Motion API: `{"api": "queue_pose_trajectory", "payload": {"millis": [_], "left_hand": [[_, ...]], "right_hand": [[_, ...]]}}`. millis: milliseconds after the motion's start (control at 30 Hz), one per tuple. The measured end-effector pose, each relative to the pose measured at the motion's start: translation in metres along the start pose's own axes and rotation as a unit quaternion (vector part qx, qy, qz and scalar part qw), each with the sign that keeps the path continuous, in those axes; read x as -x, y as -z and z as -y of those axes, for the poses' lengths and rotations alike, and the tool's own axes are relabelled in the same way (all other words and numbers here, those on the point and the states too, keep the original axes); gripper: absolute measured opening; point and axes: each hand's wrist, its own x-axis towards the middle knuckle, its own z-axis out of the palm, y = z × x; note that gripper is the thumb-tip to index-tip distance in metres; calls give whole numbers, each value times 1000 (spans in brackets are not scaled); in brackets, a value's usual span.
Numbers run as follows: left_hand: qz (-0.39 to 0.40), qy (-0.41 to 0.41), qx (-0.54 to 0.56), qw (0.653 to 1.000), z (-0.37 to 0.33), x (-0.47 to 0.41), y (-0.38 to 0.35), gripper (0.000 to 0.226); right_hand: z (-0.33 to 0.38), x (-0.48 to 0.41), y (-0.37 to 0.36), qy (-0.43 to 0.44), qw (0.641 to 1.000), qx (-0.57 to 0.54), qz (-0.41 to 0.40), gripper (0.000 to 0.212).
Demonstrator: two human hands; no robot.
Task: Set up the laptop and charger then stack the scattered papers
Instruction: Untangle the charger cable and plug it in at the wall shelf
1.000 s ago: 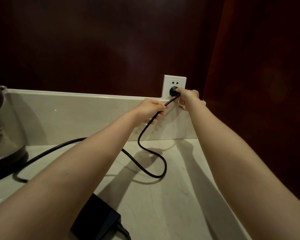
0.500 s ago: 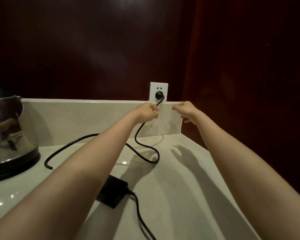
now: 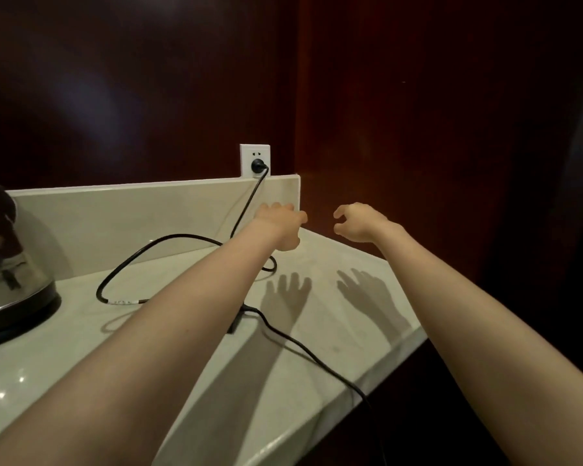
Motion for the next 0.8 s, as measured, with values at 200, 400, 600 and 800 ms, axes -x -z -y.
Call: {"api": "queue_pose_trajectory", "payload": {"millis": [200,400,600,800], "left_hand": [[-18,-47,-30,998,-30,23,1,52],[-26,-93,-4,995,-64,42,7,51],[-14,-138,52,989,-103,58,8,51],[7,-192,78,978,-155,77,-4,52]], "right_hand": [[-16,64,-3,-40,995,93,21,46],[-32,119,1,-88,987,130,26,44],[-53,172,-1,-141,974,159,72,48],[-80,228,-6,-200,959,177,94,49]]}}
